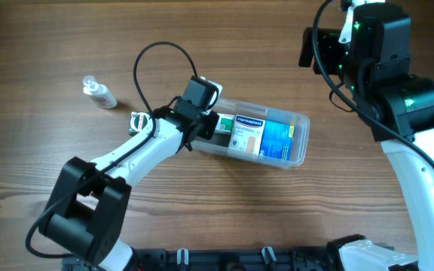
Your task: Pack container
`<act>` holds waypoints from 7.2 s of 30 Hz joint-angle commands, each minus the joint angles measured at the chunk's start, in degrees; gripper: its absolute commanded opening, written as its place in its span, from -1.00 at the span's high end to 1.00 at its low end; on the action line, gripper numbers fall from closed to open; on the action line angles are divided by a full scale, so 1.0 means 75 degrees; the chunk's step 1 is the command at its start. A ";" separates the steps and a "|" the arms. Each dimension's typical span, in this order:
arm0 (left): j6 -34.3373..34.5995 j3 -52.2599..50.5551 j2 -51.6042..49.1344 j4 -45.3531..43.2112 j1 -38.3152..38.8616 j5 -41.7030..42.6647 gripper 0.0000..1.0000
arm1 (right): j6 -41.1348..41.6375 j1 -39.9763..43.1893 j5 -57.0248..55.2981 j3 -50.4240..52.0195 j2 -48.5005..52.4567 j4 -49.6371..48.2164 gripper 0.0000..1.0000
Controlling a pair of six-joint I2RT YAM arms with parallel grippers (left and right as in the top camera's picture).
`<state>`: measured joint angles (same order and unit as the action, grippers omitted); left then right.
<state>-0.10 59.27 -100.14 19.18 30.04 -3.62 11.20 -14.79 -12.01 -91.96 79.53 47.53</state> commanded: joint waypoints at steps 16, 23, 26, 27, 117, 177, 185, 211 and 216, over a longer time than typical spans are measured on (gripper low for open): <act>0.1562 -0.0300 0.2261 0.1524 -0.0006 -0.0533 0.62 | -0.0090 0.0026 0.0090 -0.0029 -0.0015 -0.0020 -1.00; 0.1413 -0.0300 0.3998 0.1580 -0.0009 -0.0560 0.32 | -0.0093 0.0026 0.0090 -0.0029 -0.0015 -0.0020 -1.00; 0.1323 -0.0300 0.4712 0.1504 -0.0009 -0.0565 -1.00 | -0.0090 0.0026 0.0090 -0.0029 -0.0015 -0.0020 -0.99; 0.0982 -0.0303 0.4905 0.1513 -0.0035 -0.0568 -1.00 | -0.0093 0.0026 0.0090 -0.0029 -0.0015 -0.0020 -0.99; 0.0746 0.0020 0.2946 0.0933 0.0912 0.0006 0.08 | -0.0090 0.0026 0.0090 -0.0029 -0.0015 -0.0020 -0.99; 0.1679 0.0012 0.0734 -0.0248 0.1005 -0.0181 0.10 | -0.0090 0.0026 0.0090 -0.0029 -0.0015 -0.0020 -1.00; 0.1684 0.0015 0.0458 -0.0452 0.0991 -0.0178 0.10 | -0.0093 0.0026 0.0090 -0.0029 -0.0015 -0.0020 -0.99; 0.2378 0.0015 0.0455 -0.1005 0.1641 0.0516 0.12 | -0.0090 0.0026 0.0090 -0.0029 -0.0015 -0.0020 -1.00; 0.2486 0.0015 0.0446 -0.1201 0.1667 0.0513 0.12 | -0.0090 0.0026 0.0090 -0.0029 -0.0015 -0.0020 -0.99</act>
<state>17.30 58.37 -96.12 11.20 42.13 -0.27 11.20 -14.79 -12.03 -91.96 79.55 47.53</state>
